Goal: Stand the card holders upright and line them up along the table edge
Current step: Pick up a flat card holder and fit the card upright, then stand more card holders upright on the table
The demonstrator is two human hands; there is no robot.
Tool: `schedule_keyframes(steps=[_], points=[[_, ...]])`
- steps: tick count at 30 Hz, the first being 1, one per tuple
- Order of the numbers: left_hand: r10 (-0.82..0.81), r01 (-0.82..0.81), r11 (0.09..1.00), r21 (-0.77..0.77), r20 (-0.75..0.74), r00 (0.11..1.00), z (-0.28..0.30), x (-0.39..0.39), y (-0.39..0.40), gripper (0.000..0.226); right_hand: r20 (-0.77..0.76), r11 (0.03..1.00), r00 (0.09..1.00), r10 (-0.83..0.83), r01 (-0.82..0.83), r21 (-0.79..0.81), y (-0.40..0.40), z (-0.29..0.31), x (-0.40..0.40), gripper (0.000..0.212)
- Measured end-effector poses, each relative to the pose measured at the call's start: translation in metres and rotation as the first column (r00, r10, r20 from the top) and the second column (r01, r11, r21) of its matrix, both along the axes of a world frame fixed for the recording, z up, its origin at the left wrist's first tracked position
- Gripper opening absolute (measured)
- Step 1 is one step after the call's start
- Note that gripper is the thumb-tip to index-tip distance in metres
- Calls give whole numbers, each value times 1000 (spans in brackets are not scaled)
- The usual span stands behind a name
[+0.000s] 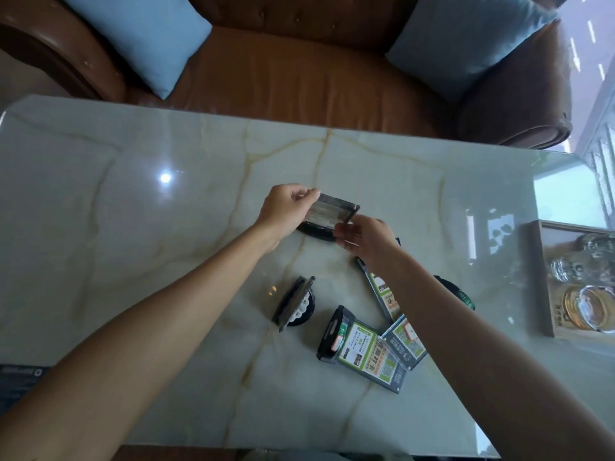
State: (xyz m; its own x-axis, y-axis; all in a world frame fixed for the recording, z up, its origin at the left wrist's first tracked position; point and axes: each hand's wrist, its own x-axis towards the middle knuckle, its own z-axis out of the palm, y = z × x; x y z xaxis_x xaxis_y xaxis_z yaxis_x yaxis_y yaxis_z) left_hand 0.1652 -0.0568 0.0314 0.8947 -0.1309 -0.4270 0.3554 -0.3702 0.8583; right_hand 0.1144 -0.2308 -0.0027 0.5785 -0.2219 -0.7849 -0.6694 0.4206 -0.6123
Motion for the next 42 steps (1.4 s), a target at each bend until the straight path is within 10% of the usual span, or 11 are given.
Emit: schedule_keyframes(steps=[7,11,16,25,33,42], points=[[-78,-14,935,354,245,966,28,-10,-15,42,25,992,995,95,-93,-84,-20,7,-20,13],[-129,8,965,263,448,885,51,-25,-54,26,67,972,998,10,6,-237,-57,-1,-46,22],[-274,274,954,118,-14,962,32,-66,-116,32,-43,918,997,71,-83,-389,-109,-24,-86,41],[-80,145,983,110,-454,887,-62,-145,-155,28,-196,785,910,366,-415,-460,-141,-64,-137,56],[36,73,983,169,-565,824,-95,-156,-167,20,-421,483,762,492,-642,-596,-155,-72,-133,36],[178,-88,977,197,-503,846,-91,-144,-167,16,-369,560,744,557,-664,-494,-160,-76,-113,8]])
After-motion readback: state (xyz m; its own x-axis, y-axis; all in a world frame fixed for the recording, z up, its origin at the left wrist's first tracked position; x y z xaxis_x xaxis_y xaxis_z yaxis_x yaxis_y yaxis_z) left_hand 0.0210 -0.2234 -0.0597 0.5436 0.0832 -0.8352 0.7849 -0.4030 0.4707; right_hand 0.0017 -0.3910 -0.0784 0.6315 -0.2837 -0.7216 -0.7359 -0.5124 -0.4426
